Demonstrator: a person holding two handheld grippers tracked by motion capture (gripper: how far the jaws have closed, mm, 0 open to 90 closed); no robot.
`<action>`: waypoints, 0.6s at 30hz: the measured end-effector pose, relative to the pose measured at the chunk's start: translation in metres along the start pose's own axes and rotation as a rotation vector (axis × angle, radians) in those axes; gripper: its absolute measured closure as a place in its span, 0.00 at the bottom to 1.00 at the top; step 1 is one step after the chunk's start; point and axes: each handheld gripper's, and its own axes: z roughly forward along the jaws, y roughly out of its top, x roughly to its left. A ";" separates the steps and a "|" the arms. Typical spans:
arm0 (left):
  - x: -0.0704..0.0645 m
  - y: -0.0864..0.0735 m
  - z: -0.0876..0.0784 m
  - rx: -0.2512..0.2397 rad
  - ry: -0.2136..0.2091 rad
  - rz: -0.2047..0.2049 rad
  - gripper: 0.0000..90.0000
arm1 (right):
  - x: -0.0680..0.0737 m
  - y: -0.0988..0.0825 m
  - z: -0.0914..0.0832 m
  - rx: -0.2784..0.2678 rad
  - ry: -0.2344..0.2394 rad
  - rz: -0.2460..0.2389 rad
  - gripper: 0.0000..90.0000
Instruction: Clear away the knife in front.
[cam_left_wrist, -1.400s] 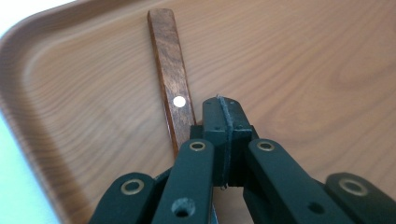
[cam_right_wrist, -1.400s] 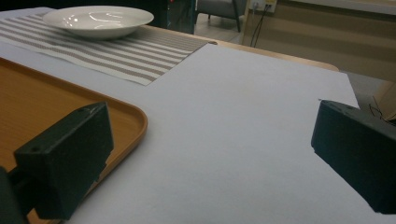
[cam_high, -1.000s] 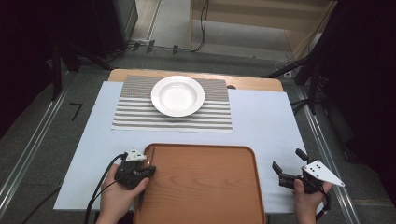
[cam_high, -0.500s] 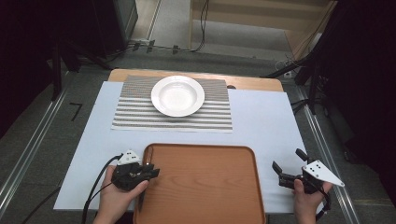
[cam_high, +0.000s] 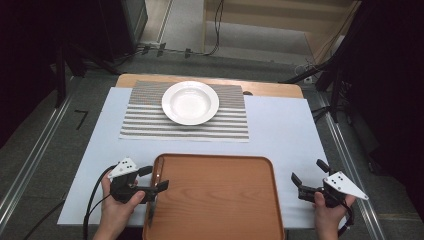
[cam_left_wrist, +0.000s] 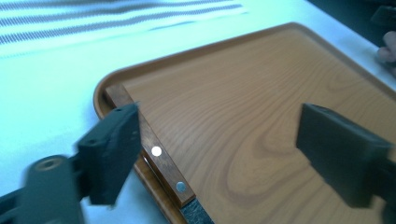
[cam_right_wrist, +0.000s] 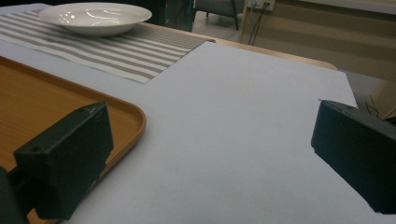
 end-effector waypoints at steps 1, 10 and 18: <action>0.000 0.000 -0.002 -0.018 0.002 0.008 0.13 | 0.000 0.000 0.000 0.001 0.000 0.002 0.00; 0.006 0.000 -0.014 -0.083 0.003 0.030 0.00 | 0.000 0.000 0.000 0.001 0.000 0.002 0.00; 0.014 -0.001 -0.023 -0.104 0.027 0.031 0.00 | 0.000 0.000 0.000 0.002 0.000 0.001 0.00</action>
